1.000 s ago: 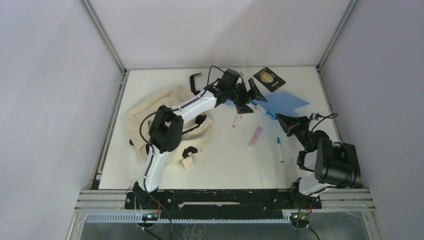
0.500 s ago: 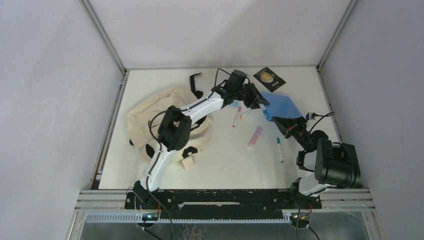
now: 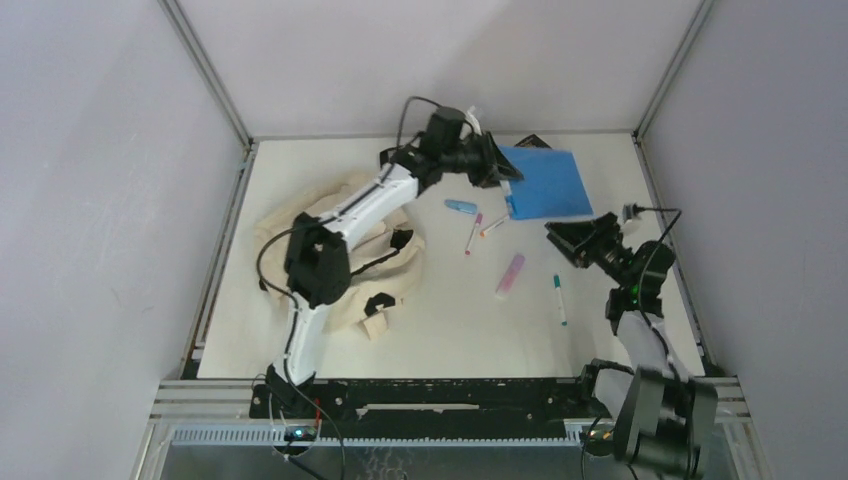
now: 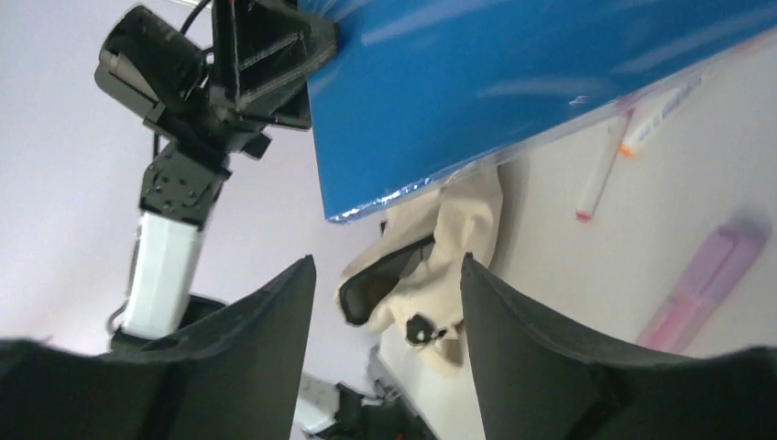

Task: Pack the student bag
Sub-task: Place the files in the student bag.

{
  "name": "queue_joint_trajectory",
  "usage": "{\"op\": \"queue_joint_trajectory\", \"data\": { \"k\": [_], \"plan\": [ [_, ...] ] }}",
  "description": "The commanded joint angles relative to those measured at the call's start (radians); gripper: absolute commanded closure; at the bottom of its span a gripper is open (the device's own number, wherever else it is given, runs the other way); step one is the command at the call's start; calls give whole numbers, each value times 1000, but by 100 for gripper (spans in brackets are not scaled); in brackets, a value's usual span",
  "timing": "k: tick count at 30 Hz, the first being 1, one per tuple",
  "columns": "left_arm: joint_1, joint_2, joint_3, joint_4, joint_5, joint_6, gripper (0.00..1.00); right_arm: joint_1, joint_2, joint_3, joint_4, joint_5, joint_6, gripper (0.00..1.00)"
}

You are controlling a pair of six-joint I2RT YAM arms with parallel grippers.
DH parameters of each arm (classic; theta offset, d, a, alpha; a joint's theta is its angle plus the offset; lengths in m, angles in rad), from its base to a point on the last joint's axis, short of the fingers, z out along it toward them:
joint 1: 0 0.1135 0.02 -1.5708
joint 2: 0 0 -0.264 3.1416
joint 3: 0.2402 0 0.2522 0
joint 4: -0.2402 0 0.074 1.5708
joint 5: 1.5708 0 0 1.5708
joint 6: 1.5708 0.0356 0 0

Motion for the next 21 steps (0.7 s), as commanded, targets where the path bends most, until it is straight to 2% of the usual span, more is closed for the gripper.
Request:
{"op": "queue_joint_trajectory", "data": {
  "k": [1, 4, 8, 11, 14, 18, 21],
  "plan": [
    [89, -280, -90, -83, 47, 303, 100, 21, -277, 220, -818, 60, -508, 27],
    [151, -427, -223, -117, 105, 419, 100, -27, -370, 279, -1018, 73, -598, 20],
    [202, -626, -423, -145, 204, 573, 100, -124, -400, 282, -1022, 14, -591, 15],
    [208, -778, -547, -189, 204, 646, 100, -137, -361, 283, -883, -67, -535, 10],
    [207, -878, -671, -143, 307, 615, 100, -102, -310, 282, -667, -172, -446, 6],
    [208, -989, -794, -105, 402, 619, 100, 22, -257, 284, -425, -241, -329, 3],
    [206, -1056, -872, -40, 447, 582, 100, 111, -232, 284, -352, -253, -311, 2]
  ]
}}
